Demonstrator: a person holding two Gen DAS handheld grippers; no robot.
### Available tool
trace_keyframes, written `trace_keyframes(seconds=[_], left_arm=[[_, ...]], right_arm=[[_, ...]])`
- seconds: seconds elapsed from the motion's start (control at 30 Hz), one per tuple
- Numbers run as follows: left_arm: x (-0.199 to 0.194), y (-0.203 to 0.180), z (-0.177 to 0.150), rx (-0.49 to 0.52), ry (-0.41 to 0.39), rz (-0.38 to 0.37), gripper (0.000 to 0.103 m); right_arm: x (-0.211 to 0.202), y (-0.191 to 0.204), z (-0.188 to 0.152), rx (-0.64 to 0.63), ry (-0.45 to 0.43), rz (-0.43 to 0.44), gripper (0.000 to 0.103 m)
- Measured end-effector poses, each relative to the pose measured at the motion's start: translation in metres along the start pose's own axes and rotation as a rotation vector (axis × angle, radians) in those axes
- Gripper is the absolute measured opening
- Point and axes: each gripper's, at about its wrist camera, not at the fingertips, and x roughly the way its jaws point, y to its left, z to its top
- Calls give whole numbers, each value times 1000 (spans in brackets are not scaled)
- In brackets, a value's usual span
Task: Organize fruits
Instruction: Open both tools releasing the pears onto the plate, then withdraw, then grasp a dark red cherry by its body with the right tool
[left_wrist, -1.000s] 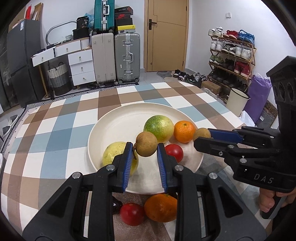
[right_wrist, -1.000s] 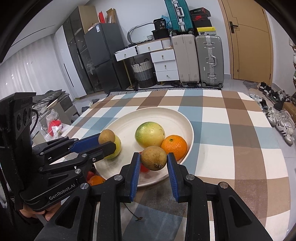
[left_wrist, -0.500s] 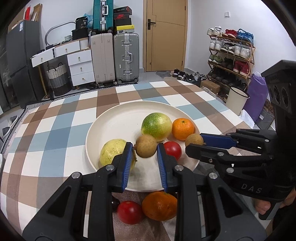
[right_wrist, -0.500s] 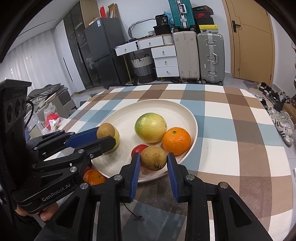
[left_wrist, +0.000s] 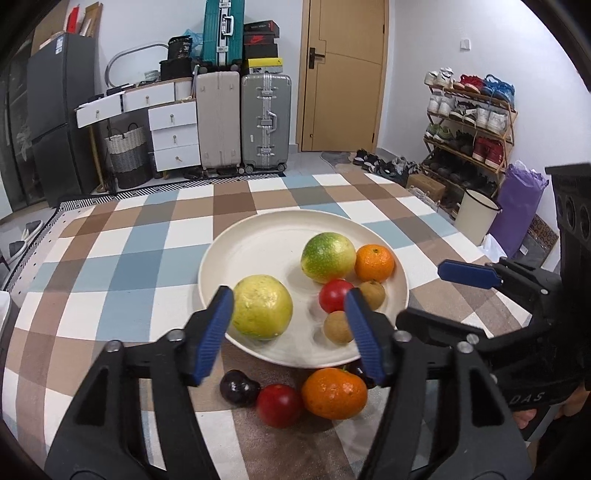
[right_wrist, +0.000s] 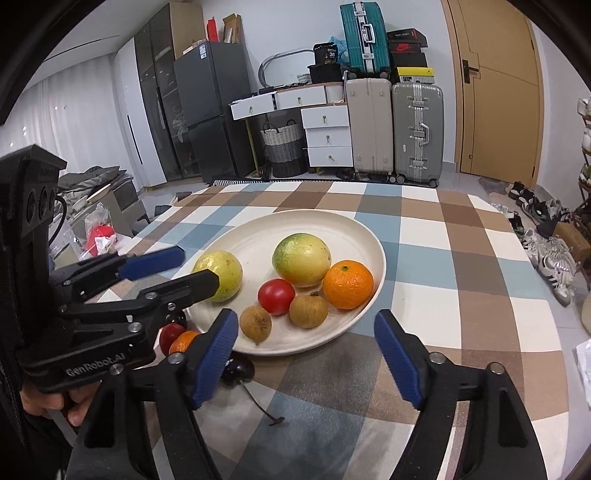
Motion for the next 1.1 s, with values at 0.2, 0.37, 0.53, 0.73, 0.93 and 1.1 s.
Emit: trace_keyframes(seconds=[0.2, 0.37, 0.53, 0.73, 0.93, 1.1], left_arm=[[-21, 10, -8, -1, -34, 22, 84], [-33, 18, -16, 2, -36, 40, 90], [-46, 27, -23, -15, -56, 46, 102], [-57, 34, -32, -9, -53, 59, 102], [-65, 43, -41, -14, -43, 64, 102], [-64, 47, -41, -28, -34, 64, 102]], right_arm=[[-7, 7, -1, -6, -15, 3, 97], [-11, 8, -1, 13, -29, 11, 102], [-13, 9, 0, 24, -34, 16, 102], [-12, 12, -1, 30, -25, 13, 102], [-6, 15, -3, 33, 7, 12, 102], [-3, 18, -8, 47, 43, 25, 102]])
